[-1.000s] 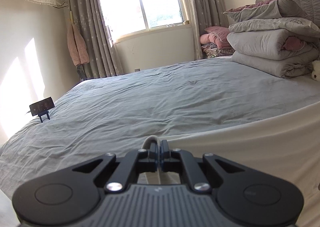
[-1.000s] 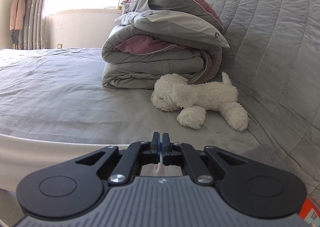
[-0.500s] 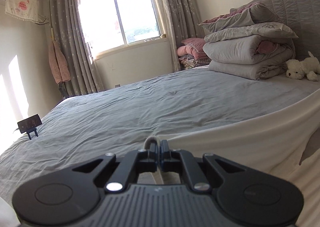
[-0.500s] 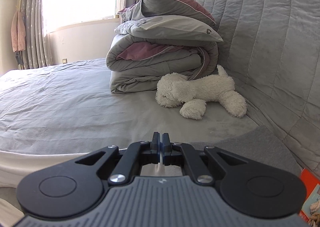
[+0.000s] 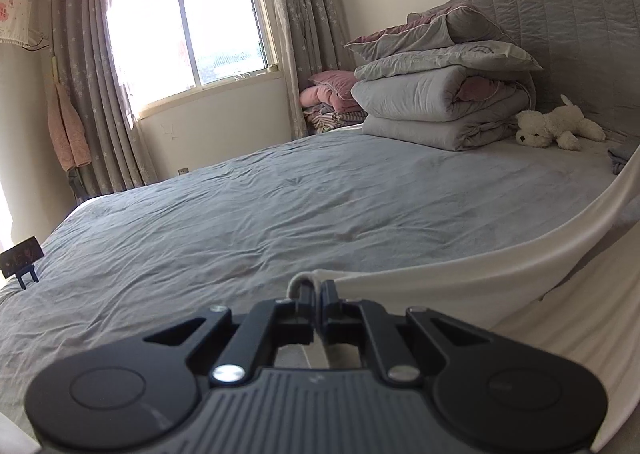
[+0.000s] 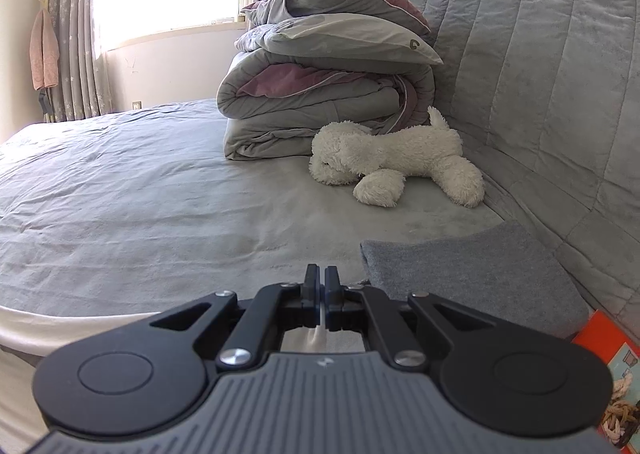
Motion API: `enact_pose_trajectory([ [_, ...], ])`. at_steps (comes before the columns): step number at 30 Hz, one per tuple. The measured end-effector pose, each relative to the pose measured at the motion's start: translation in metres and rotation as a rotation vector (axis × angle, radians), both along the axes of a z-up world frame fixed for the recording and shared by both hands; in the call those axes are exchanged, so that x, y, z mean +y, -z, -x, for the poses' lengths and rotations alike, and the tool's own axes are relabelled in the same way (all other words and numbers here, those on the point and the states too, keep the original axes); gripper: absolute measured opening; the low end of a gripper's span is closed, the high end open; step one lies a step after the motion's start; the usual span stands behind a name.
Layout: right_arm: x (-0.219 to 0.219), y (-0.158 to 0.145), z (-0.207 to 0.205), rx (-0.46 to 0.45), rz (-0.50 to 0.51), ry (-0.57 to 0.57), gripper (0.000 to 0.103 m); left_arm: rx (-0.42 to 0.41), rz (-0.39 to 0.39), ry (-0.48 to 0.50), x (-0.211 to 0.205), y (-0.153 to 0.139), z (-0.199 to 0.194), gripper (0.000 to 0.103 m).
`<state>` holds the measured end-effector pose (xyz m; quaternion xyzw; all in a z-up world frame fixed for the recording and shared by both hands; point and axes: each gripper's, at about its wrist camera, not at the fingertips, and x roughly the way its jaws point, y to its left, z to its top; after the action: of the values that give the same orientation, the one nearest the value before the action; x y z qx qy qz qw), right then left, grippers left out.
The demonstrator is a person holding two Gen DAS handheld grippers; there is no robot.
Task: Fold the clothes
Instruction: 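Lift and stretch the garment with both grippers toward the bed head, then lower the white garment flat onto the bed and open the left gripper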
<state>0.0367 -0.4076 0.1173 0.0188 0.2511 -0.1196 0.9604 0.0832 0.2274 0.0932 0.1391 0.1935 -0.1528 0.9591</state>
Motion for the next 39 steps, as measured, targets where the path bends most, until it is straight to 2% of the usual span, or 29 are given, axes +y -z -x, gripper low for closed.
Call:
enact_pose_trajectory([
  [3,0.008,-0.006,-0.018,0.014,0.031,0.004,0.001,0.142,-0.052,-0.088,-0.005,0.006,-0.032,0.003],
  [4,0.012,-0.007,-0.023,0.017,0.044,0.003,0.001,0.181,-0.027,-0.116,-0.002,0.005,-0.038,0.003],
  [5,0.017,-0.009,-0.029,0.012,0.054,-0.004,0.001,0.212,0.027,-0.139,0.003,0.003,-0.044,0.003],
  [12,0.032,-0.003,-0.054,0.008,0.082,-0.033,0.001,0.281,0.390,-0.197,0.044,0.005,-0.063,0.004],
  [14,0.031,0.002,-0.061,0.007,0.081,-0.029,0.001,0.289,0.465,-0.212,0.051,0.012,-0.069,0.005],
  [17,0.029,0.005,-0.066,-0.007,0.072,-0.019,0.001,0.305,0.521,-0.242,0.054,0.024,-0.077,0.006],
  [21,0.027,0.007,-0.073,-0.015,0.071,-0.008,0.001,0.274,0.505,-0.267,0.051,0.027,-0.085,0.005],
  [25,0.021,0.007,-0.072,-0.037,0.045,-0.002,0.001,0.251,0.567,-0.222,0.058,0.020,-0.081,0.005],
  [28,0.015,0.007,-0.062,-0.054,0.020,-0.003,0.001,0.202,0.522,-0.111,0.062,0.014,-0.065,0.006],
  [32,0.008,0.003,-0.031,-0.086,-0.020,-0.035,0.001,0.129,0.455,-0.021,0.069,0.010,-0.030,0.006],
  [34,0.005,0.002,-0.012,-0.101,-0.051,-0.047,0.001,0.093,0.440,0.001,0.073,0.008,-0.011,0.006],
  [36,0.003,0.002,0.005,-0.105,-0.076,-0.057,0.001,0.066,0.456,0.026,0.076,0.006,0.006,0.006],
  [39,0.004,0.009,0.023,-0.073,-0.058,-0.082,0.001,0.023,0.447,0.075,0.076,0.005,0.033,0.006],
])
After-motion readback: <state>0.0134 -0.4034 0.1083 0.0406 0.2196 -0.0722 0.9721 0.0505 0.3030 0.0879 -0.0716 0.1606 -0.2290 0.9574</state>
